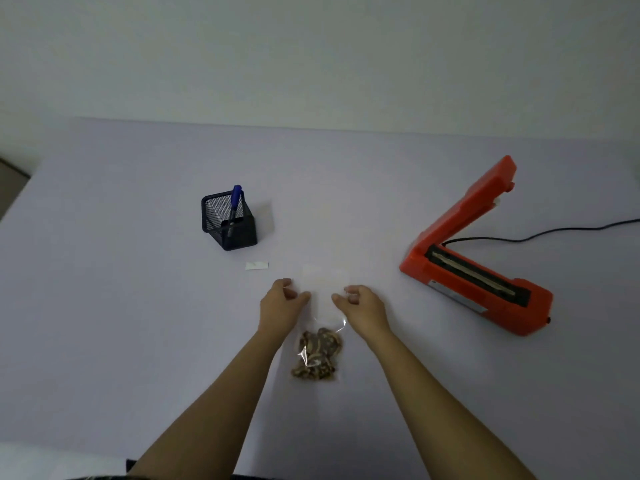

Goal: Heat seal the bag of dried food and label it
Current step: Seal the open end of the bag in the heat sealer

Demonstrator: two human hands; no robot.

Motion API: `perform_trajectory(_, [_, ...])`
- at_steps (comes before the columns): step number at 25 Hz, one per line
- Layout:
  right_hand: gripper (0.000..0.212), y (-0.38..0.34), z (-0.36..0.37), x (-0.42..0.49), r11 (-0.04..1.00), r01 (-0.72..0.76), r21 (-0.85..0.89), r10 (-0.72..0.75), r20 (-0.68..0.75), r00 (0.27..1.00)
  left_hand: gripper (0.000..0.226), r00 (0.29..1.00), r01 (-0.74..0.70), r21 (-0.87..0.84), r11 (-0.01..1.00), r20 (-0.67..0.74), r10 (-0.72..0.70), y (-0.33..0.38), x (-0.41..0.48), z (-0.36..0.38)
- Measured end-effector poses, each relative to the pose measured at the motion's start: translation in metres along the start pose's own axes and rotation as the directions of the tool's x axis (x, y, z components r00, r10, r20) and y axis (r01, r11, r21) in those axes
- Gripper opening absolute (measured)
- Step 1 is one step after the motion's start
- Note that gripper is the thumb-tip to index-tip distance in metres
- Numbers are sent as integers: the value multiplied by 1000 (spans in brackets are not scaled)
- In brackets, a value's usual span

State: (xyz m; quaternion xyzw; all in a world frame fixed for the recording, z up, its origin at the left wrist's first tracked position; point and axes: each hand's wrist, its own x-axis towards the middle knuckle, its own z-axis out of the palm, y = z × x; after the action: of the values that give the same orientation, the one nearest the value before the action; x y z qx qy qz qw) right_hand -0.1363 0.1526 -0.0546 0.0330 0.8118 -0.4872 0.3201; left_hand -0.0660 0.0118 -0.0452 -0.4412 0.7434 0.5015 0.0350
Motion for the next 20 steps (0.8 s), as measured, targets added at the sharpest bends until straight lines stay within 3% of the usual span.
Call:
perform_trajectory(4, [10,4,-2,-9,991,90,98,-91,6,996,31,985,-14,-73,997,170,26,-8,0,-8])
perform_trajectory(7, [14,7,-15,-23,974,135,182,-138,5,990,15,940,-53,-176,983,323,109,-10,-7,-11])
perform_trajectory(12, [12,25,-48,-39,956,135,262,-124,-61,990,19,867,-80,-218,973,466,176,2,-24,12])
perform_trajectory(20, [7,49,-137,-60,927,134,349,-50,-240,969,24,800,-174,-205,963,541,259,36,-65,103])
